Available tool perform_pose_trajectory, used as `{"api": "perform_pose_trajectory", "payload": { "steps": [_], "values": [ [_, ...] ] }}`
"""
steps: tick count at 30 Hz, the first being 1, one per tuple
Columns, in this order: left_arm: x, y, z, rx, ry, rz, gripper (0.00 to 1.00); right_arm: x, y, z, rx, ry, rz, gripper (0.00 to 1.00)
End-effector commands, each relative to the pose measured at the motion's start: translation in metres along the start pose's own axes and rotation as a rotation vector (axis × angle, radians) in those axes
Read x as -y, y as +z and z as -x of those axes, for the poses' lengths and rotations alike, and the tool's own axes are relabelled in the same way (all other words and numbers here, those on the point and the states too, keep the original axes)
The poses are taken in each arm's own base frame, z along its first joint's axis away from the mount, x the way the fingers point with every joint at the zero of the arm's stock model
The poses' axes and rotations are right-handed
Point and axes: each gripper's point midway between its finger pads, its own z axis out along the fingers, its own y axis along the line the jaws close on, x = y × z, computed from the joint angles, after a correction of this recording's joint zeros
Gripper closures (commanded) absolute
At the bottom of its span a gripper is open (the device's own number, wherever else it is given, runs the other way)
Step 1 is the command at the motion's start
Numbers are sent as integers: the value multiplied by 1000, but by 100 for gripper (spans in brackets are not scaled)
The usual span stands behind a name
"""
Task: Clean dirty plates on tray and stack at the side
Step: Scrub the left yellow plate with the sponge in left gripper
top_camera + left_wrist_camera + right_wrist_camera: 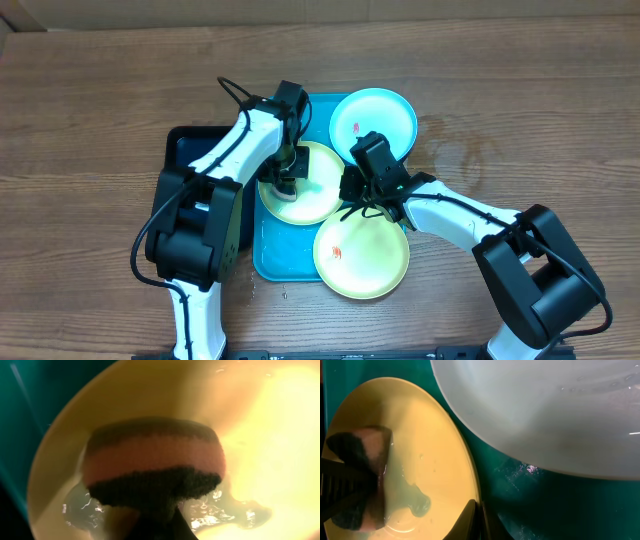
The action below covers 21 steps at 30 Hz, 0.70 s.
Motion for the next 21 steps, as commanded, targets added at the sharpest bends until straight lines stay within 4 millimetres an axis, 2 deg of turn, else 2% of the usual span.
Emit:
{"api": "perform_pose_trajectory", "payload": {
  "steps": [1, 3, 6, 10, 12, 14, 18, 21],
  "values": [
    [50, 22, -28, -161, 72, -283, 96, -4, -1, -1, 0, -6, 14, 96],
    [64, 8, -24, -157, 89, -381, 96, -4, -1, -1, 0, -6, 14, 96],
    [71, -19, -11, -116, 84, -447, 96, -4, -1, -1, -1, -6, 13, 96],
    [68, -54, 4, -16, 100, -445, 96, -4, -1, -2, -6, -5, 13, 96],
    [61, -62, 8, 27, 98, -395, 96, -4, -1, -3, -8, -5, 11, 96],
    [46, -65, 11, 55, 80, -303, 96, -3, -1, -3, -10, -4, 10, 94],
    [23, -56, 8, 49, 56, -163, 96, -5, -1, -6, -27, -4, 22, 84],
    [9, -44, 3, 38, 24, -90, 96, -5, -1, -8, -34, -4, 23, 85]
  ]
}}
